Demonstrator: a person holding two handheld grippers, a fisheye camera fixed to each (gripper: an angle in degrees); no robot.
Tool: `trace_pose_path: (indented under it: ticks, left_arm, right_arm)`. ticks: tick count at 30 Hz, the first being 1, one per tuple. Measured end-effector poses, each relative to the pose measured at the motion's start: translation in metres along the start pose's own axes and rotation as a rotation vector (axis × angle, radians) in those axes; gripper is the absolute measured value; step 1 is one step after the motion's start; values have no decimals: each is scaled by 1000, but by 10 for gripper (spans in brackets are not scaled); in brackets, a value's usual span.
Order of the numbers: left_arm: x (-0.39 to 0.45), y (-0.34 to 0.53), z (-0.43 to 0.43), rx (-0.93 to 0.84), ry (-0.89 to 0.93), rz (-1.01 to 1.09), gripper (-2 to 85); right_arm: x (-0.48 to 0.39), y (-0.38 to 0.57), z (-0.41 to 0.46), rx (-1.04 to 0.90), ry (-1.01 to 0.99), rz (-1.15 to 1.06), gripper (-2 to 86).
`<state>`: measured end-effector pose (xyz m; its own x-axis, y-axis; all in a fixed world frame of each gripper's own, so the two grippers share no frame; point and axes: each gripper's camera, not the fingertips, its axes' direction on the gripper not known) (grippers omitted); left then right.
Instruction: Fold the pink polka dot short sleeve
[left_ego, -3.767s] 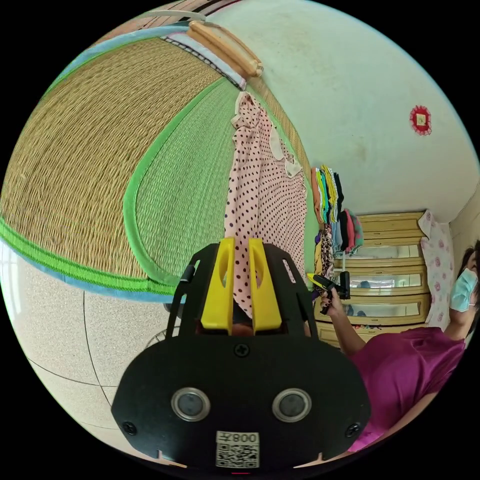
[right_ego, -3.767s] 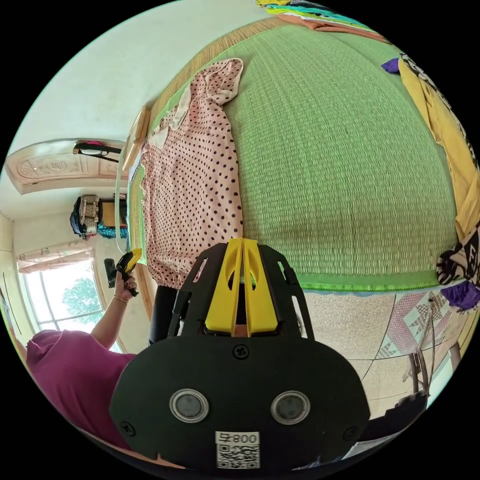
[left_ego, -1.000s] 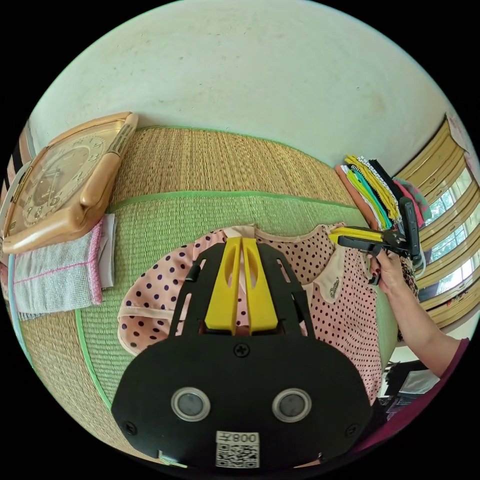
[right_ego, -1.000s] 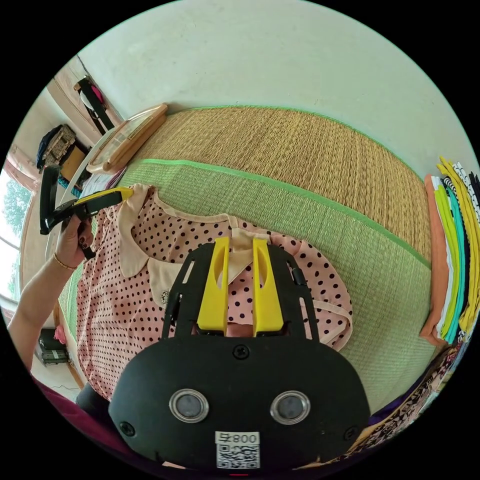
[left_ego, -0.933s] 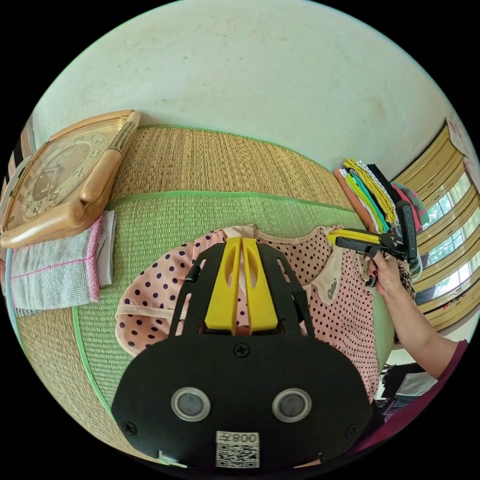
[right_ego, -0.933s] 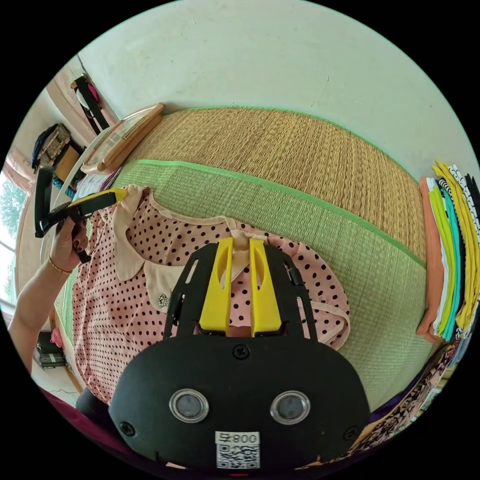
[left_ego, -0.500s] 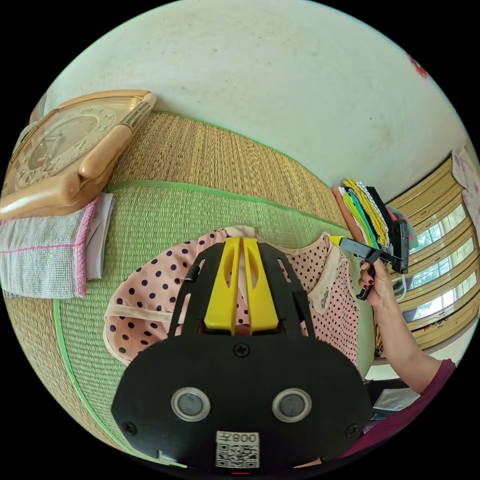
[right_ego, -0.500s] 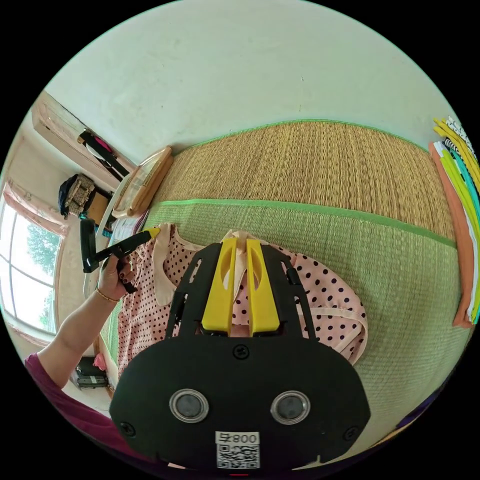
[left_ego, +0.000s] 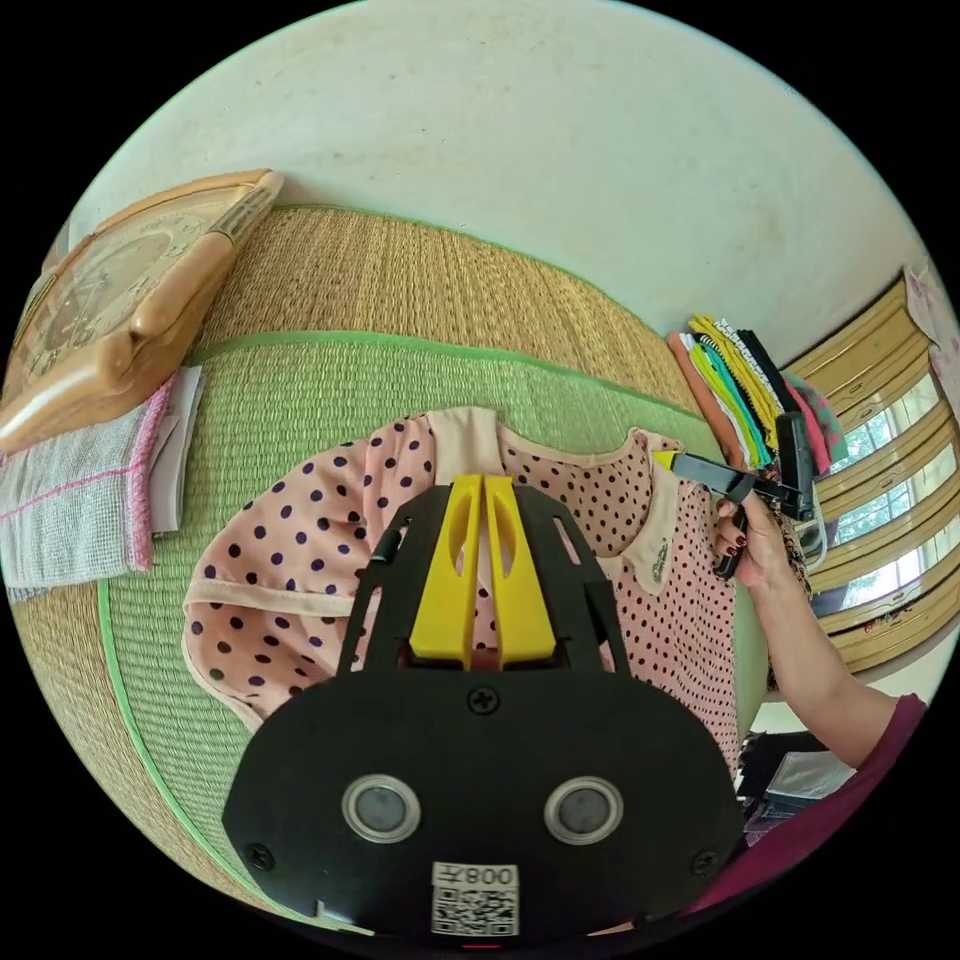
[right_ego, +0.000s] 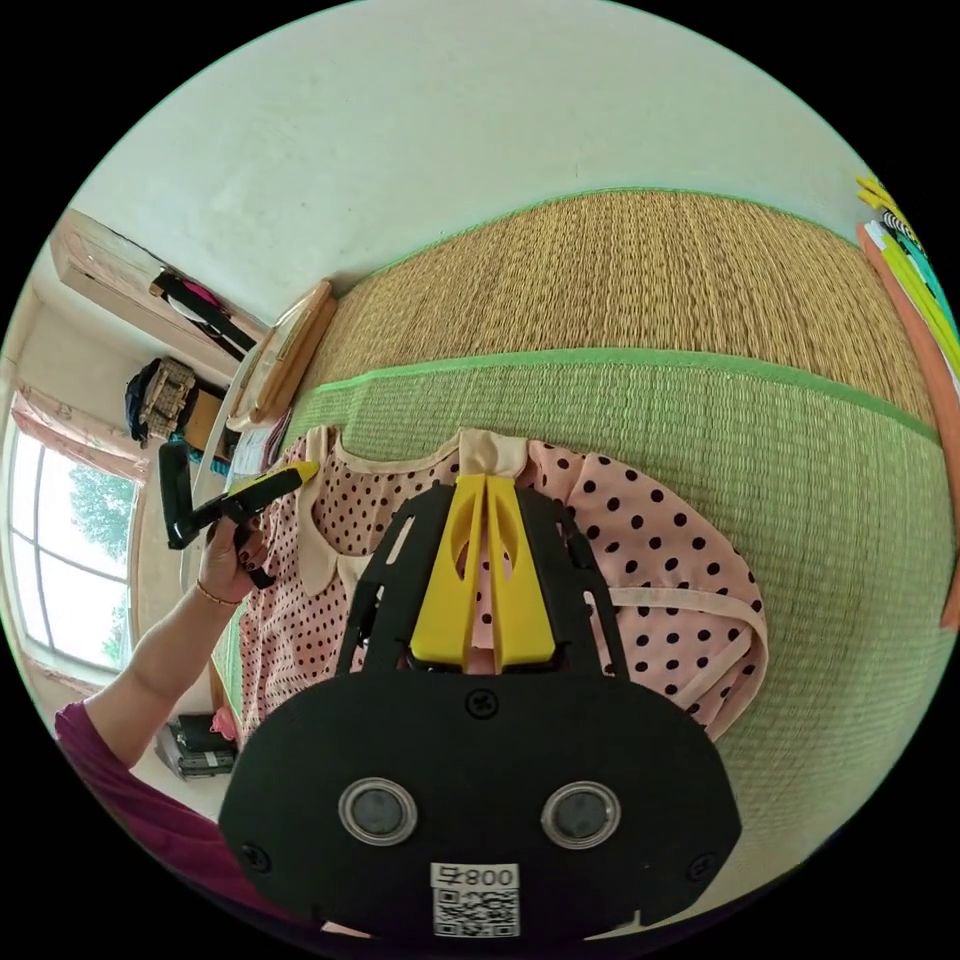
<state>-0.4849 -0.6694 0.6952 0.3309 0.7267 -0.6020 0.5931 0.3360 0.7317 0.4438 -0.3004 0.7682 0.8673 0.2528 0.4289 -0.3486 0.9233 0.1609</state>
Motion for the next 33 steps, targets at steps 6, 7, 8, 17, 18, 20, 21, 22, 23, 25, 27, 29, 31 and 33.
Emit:
trace_pose_path:
  ticks: [6,7,8,17,18,20,21,22,23,25,27,29,31,33]
  left_arm:
    - [75,-7,24,-35,224,151,15]
    - [84,-10,30,-46,240,163,16]
    - [101,-20,44,-62,260,180,18]
    - [144,-89,124,-199,366,85,27]
    - [146,-94,127,-199,371,72,25]
    - [146,-101,130,-204,391,45,19]
    - [146,-105,130,-206,407,33,16]
    - [146,-107,127,-197,409,25,15]
    - [146,-111,120,-172,412,17,13]
    - [146,-119,111,-153,434,3,12]
    - [148,-129,108,-166,439,-15,12]
    - [148,-133,109,-182,444,-29,13]
    - [147,-135,105,-175,470,-52,15]
    - [149,-138,89,-151,489,-57,18]
  right_arm:
    - [17,8,-11,38,-90,5,1]
    - [17,8,-12,36,-91,1,1]
    - [17,7,-11,33,-89,-1,1]
    - [30,25,-18,33,-144,-2,1]
    - [30,28,-18,31,-145,-5,1]
    - [33,31,-18,29,-150,-6,1]
    - [35,33,-18,29,-157,1,1]
    - [38,36,-19,28,-174,4,1]
    - [38,37,-19,26,-179,4,1]
    - [40,43,-19,2,-168,-9,1]
    - [42,48,-21,1,-181,-9,1]
    - [43,52,-23,-3,-196,-3,1]
    - [42,55,-26,-7,-189,-7,1]
    - [40,56,-30,11,-193,-11,1]
